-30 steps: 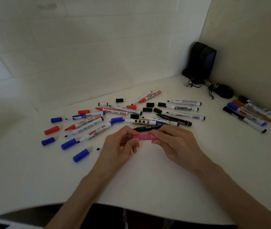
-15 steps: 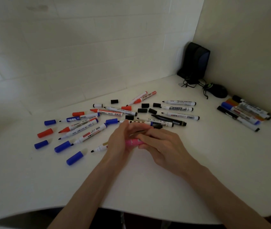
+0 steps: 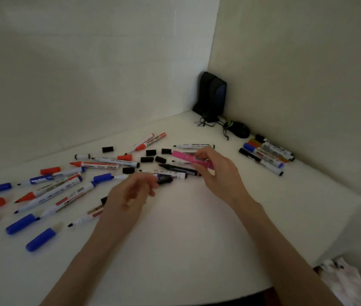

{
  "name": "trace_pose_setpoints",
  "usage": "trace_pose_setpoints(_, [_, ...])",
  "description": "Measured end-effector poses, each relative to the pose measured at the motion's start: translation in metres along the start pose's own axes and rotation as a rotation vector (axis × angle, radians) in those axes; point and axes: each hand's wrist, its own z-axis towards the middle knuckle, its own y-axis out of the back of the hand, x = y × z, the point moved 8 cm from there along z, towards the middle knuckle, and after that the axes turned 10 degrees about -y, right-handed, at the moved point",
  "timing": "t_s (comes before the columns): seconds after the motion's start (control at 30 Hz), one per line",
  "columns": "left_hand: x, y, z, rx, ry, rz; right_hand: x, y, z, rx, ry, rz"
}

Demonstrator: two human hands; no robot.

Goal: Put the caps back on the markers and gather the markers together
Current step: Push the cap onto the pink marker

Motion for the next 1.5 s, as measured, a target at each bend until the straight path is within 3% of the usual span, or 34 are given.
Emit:
trace_pose_setpoints(0.1, [-0.008,-0.027,-0.003,0.183,-0.059,0.285,-0.042,0.019,0.013,-0.050,-0.091,-0.093])
trace_pose_setpoints(0.2, [-0.006,-0.039,-0.006,0.254,-0.062,0.403,-0.091,0.046,0.020,-0.126,-0.226,-0.203])
trace_pose_setpoints(0.3, [-0.008,-0.041,-0.006,0.268,-0.084,0.421,-0.132,0.071,0.015,-0.217,-0.341,-0.271])
trace_pose_setpoints(0.5, [-0.004,-0.038,-0.009,0.258,-0.071,0.389,-0.157,0.079,0.006,-0.314,-0.390,-0.391])
trace_pose_setpoints(0.63, [-0.002,-0.035,-0.011,0.254,-0.067,0.368,-0.174,0.078,0.016,-0.302,-0.493,-0.412])
trace_pose_setpoints(1.5, [0.000,-0.030,-0.017,0.258,-0.057,0.358,-0.160,0.076,0.024,-0.353,-0.414,-0.362])
